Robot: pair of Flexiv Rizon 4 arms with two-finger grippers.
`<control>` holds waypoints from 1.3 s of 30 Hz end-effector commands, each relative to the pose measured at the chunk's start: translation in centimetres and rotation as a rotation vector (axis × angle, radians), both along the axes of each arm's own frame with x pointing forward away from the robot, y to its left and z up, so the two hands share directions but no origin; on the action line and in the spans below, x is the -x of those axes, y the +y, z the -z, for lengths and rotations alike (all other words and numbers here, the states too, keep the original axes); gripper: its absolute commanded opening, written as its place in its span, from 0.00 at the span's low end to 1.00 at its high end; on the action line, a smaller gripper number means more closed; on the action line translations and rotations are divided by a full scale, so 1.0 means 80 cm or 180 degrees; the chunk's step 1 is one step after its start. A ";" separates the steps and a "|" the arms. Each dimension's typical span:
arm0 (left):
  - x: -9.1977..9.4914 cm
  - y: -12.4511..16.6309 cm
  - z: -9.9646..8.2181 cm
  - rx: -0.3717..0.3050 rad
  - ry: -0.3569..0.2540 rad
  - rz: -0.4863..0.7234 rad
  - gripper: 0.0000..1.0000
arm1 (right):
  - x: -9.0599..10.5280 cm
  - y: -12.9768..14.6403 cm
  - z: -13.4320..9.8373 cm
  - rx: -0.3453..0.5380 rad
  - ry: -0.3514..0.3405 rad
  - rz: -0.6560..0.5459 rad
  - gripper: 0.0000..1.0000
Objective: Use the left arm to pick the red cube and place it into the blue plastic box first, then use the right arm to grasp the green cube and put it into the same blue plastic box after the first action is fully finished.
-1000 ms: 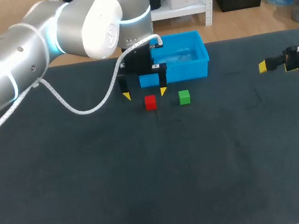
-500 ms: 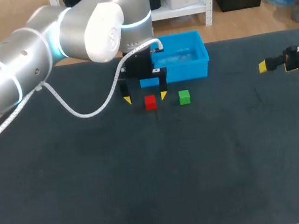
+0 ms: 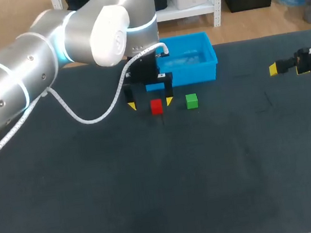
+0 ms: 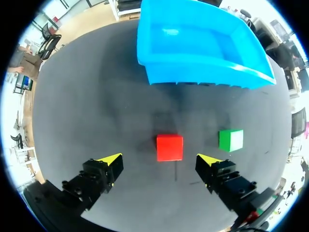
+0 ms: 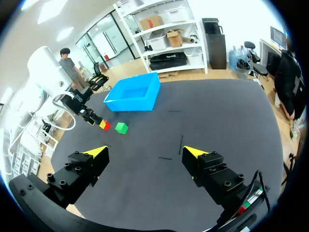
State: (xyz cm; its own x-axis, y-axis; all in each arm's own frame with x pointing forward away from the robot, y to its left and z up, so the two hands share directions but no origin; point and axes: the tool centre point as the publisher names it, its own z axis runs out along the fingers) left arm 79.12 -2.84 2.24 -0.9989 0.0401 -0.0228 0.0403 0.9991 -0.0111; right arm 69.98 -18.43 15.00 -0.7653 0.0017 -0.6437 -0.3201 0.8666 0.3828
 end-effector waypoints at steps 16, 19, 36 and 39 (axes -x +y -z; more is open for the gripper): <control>-0.014 -0.007 0.016 -0.0067 0.0138 0.0024 1.00 | 0.000 0.000 0.000 0.0000 0.0002 -0.0004 1.00; -0.013 -0.007 0.019 -0.0078 0.0156 0.0035 1.00 | 0.000 0.000 0.000 0.0000 0.0002 -0.0004 1.00; -0.012 -0.009 0.029 -0.0095 0.0203 0.0046 1.00 | 0.000 0.000 0.000 0.0000 0.0002 -0.0004 1.00; -0.012 -0.009 0.030 -0.0092 0.0203 0.0045 1.00 | 0.000 0.000 0.000 0.0000 0.0002 -0.0004 1.00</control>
